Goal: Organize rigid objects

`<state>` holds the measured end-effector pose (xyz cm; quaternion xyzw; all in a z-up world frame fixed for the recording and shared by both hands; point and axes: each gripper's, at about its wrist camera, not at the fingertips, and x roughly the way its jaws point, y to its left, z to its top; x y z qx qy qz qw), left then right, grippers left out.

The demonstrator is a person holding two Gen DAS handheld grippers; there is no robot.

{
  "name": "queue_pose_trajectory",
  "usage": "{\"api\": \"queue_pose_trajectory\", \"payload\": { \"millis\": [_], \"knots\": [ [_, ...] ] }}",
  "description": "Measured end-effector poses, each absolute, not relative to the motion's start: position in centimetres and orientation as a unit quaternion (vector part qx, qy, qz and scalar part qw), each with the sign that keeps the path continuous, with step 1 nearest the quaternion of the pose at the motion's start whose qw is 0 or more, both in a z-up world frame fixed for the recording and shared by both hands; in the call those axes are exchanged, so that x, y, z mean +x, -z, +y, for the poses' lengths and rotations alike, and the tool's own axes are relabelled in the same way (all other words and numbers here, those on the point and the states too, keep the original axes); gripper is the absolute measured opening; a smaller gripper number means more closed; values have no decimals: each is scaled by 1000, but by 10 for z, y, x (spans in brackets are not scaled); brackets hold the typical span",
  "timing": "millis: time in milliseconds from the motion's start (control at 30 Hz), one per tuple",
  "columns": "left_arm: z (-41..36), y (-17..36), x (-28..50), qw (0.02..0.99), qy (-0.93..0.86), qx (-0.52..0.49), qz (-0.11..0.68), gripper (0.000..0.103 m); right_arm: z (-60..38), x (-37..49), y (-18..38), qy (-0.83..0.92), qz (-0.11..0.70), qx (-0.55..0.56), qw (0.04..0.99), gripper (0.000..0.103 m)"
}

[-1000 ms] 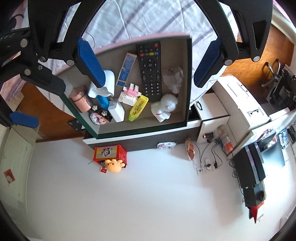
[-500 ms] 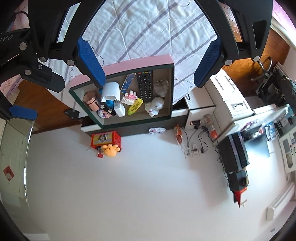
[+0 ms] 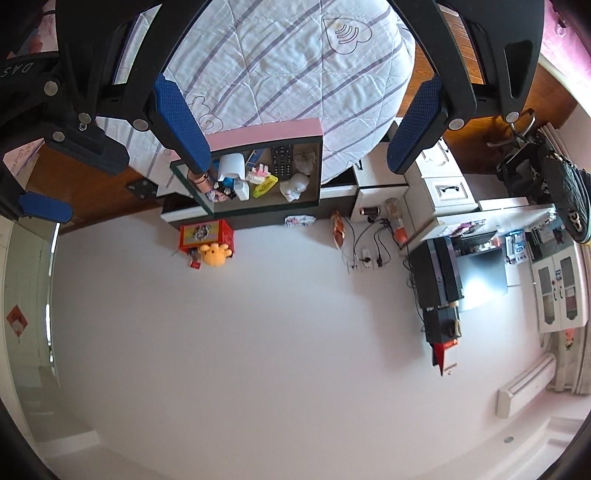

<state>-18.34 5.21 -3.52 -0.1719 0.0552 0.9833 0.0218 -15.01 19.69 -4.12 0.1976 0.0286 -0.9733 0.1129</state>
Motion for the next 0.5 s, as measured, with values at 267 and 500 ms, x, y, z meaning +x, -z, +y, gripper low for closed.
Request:
{"api": "queue_pose_trajectory", "payload": {
  "millis": [267, 500],
  "knots": [
    [48, 5, -113, -6, -993, -108, 55, 99, 195, -85, 13, 983, 26, 140, 113, 103],
    [41, -14, -60, -19, -998, -48, 44, 102, 185, -27, -12, 992, 41, 78, 89, 103]
  ]
}}
